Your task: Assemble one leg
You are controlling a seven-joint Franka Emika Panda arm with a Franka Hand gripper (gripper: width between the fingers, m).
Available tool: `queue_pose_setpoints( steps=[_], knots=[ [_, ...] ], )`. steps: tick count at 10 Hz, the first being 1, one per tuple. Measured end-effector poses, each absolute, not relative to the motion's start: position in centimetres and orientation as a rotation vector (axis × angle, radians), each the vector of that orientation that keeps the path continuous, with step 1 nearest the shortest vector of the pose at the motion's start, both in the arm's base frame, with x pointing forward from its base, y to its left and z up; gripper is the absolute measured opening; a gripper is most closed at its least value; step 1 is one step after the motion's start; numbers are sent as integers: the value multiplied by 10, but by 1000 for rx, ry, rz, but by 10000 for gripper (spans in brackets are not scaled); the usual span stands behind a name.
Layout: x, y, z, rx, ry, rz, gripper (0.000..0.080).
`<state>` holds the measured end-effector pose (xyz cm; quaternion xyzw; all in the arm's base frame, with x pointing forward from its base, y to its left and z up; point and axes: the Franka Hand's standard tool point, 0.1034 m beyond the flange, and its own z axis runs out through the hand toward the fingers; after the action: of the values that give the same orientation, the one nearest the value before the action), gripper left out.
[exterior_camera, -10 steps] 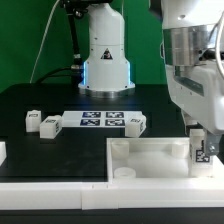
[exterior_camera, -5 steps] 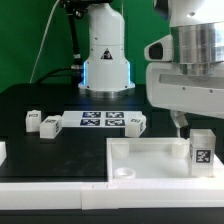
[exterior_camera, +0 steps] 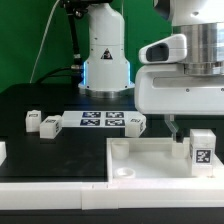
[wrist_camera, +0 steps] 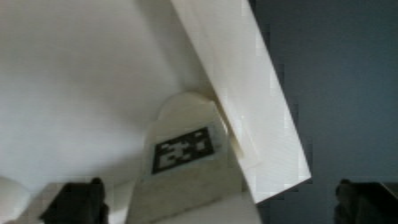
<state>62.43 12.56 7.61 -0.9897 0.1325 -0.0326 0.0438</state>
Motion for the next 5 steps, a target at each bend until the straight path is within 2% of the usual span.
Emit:
queue_pose_setpoints(
  steps=[1, 3, 5],
  knots=[
    [625, 123, 76, -3056, 225, -110, 649],
    [625, 122, 76, -3061, 183, -113, 649],
    [625, 122, 76, -3061, 183, -113, 390]
  ],
)
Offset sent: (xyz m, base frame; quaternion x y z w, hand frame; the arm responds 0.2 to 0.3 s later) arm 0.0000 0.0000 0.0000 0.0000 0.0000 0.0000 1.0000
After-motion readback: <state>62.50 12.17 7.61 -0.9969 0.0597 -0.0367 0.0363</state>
